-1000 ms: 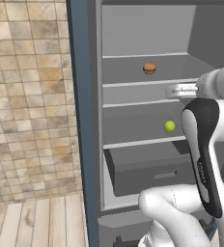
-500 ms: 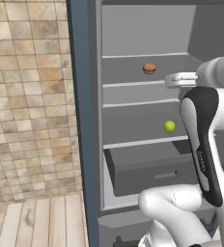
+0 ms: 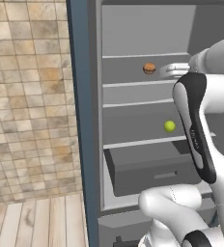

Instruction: Retrieve the tangerine and pear from the fridge and place them into the bowl on the dining table.

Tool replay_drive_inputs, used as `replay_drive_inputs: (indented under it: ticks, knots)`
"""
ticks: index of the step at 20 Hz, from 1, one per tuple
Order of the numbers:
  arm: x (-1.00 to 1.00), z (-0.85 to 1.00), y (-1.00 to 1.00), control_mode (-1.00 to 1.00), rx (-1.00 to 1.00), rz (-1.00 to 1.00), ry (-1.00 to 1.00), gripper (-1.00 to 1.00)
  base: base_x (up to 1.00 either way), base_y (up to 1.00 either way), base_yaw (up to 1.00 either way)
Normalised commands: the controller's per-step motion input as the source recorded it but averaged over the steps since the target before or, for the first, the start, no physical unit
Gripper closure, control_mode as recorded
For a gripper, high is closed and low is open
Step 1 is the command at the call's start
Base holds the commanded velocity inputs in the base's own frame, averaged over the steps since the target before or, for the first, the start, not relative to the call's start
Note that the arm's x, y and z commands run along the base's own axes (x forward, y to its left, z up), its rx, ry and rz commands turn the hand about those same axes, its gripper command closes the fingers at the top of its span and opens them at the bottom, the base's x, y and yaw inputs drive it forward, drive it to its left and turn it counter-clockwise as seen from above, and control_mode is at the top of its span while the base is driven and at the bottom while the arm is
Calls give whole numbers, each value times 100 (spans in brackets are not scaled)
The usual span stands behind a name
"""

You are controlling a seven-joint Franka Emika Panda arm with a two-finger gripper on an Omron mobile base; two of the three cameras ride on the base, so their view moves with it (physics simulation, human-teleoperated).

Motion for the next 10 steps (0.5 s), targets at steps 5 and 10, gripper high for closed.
replay_drive_inputs:
  ticks: [5, 10]
  knots:
    - [54, -1, -9, -100, 0, 0, 0, -100, 0, 0, 0]
    - [61, -13, -3, -100, 0, 0, 1, -100, 0, 0, 0]
